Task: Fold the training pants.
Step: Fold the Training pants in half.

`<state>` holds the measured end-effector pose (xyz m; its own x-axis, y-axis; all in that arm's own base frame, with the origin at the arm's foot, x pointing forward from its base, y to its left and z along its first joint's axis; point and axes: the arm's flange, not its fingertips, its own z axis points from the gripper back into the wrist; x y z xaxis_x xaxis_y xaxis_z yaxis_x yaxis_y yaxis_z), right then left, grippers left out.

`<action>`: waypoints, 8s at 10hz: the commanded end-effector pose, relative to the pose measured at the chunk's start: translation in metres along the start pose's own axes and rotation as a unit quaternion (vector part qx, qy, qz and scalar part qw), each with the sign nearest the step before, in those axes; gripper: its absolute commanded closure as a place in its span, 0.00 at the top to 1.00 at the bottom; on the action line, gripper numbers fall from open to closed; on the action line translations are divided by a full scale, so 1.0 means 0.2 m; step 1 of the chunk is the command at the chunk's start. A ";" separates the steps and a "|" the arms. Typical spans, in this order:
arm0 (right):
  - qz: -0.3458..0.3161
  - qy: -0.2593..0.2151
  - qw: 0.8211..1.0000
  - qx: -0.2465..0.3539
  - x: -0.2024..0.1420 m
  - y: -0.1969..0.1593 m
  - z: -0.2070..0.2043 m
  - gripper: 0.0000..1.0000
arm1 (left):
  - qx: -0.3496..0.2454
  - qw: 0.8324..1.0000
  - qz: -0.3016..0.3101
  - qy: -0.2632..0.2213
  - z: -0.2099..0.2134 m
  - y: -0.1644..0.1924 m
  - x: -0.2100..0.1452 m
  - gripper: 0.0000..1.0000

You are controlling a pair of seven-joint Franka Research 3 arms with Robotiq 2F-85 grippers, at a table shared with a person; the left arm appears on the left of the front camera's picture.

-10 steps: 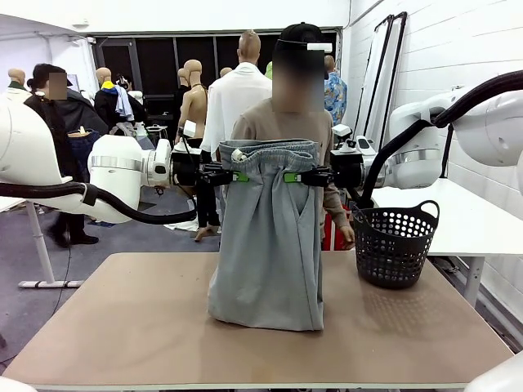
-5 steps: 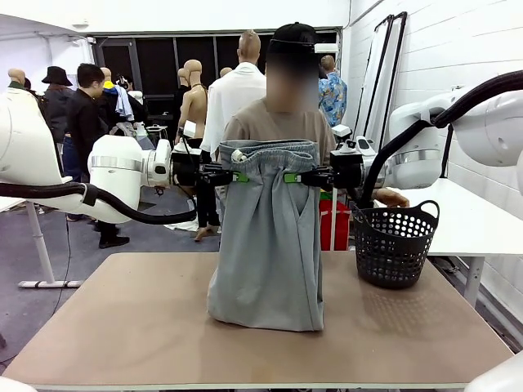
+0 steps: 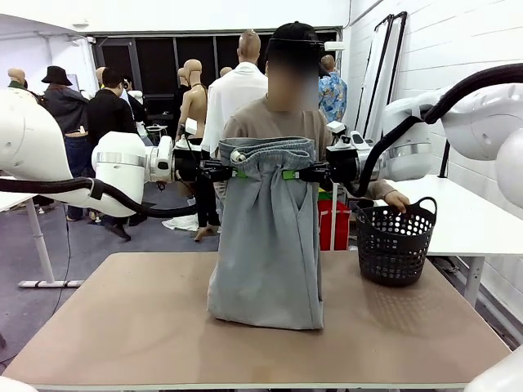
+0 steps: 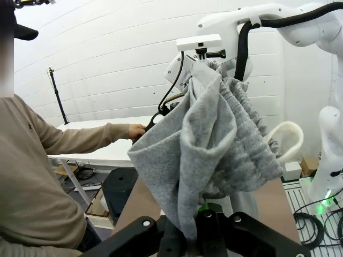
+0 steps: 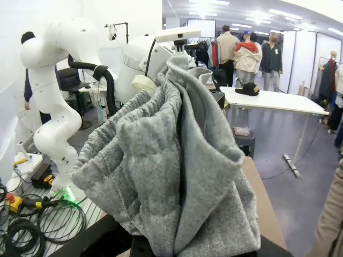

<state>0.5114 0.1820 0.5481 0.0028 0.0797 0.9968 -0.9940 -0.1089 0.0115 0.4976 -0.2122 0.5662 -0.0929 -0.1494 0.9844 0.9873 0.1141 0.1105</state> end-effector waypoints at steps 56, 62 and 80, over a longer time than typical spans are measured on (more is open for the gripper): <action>-0.187 -0.017 0.982 -0.023 -0.56 -0.31 -0.24 0.00 | 0.079 0.959 0.271 0.009 0.08 -0.08 -0.61 0.00; -0.268 -0.039 0.963 -0.009 -0.84 -0.09 -0.37 0.00 | 0.047 0.920 0.388 0.028 0.09 -0.33 -0.79 0.00; -0.429 -0.084 0.897 -0.057 -1.31 -0.23 -0.24 0.00 | 0.065 0.794 0.604 0.012 0.08 0.05 -1.22 0.00</action>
<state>0.5389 0.2193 0.2879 0.7483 -0.0290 0.6628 -0.6631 -0.0033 0.7485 0.5100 -0.1655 0.3361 0.9009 0.0597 0.4299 0.3967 0.2889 -0.8713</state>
